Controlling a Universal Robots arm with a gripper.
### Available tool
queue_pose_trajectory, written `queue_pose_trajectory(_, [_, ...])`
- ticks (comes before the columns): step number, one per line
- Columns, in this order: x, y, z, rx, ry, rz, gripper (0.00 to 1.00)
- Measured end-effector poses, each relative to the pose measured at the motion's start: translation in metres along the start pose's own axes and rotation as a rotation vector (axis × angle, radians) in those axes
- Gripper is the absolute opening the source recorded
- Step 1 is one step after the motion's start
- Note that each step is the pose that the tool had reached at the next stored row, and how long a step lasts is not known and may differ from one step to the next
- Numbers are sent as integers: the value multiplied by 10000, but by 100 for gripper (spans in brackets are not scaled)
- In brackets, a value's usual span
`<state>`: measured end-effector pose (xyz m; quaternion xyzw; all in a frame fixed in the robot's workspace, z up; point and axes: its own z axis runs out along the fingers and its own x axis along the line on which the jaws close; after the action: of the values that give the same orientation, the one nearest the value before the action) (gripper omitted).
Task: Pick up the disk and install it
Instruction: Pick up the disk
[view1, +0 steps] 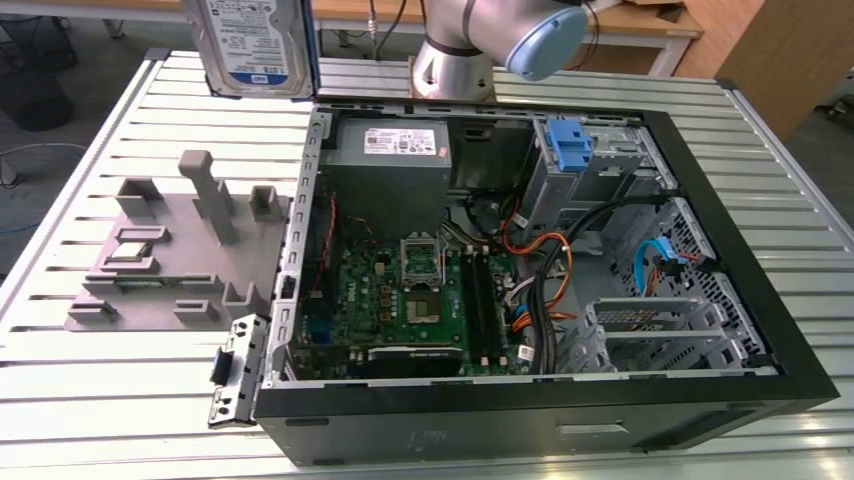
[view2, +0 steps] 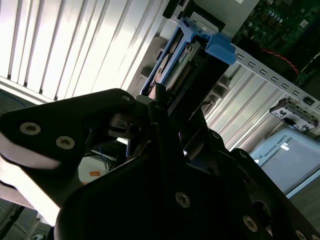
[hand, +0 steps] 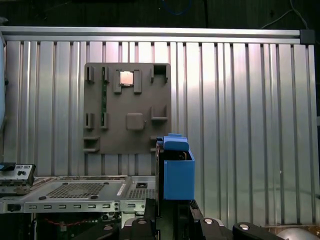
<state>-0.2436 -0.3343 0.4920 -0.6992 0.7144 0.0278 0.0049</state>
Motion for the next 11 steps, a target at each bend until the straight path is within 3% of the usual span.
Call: queue_pose_trajectory(11, [-4,-160,-5,0,0,0,35])
